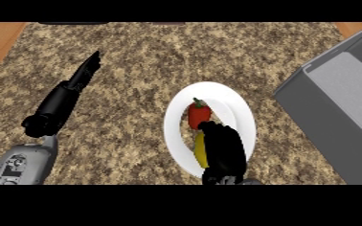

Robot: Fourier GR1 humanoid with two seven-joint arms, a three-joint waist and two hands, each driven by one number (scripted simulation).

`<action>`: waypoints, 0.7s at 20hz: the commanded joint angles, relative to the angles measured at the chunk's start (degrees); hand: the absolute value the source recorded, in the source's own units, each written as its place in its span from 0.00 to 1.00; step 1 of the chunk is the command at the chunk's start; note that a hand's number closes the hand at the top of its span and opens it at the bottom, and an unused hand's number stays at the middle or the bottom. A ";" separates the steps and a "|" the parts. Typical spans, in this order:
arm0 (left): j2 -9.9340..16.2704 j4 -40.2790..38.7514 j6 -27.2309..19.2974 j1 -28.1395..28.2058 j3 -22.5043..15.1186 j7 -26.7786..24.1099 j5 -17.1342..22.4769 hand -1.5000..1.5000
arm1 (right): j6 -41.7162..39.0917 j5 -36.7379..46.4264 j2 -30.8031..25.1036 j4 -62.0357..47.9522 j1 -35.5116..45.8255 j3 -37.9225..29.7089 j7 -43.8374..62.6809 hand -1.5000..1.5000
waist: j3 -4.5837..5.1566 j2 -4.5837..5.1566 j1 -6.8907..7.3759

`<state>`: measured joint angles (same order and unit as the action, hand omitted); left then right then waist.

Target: Pick the lemon from the plate and place it in the cardboard box

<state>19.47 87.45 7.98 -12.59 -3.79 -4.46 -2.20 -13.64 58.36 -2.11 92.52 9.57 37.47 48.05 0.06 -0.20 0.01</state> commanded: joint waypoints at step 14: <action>-3.15 5.37 1.22 3.20 1.03 1.55 -2.32 0.50 | 6.60 0.40 -5.28 -8.99 11.63 -11.18 -22.75 1.00 | -0.10 0.26 0.68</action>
<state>17.62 89.21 9.96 -11.24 -2.10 -4.35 -4.25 -7.36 64.02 -3.80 86.82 16.94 33.23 34.57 0.04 -0.08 0.23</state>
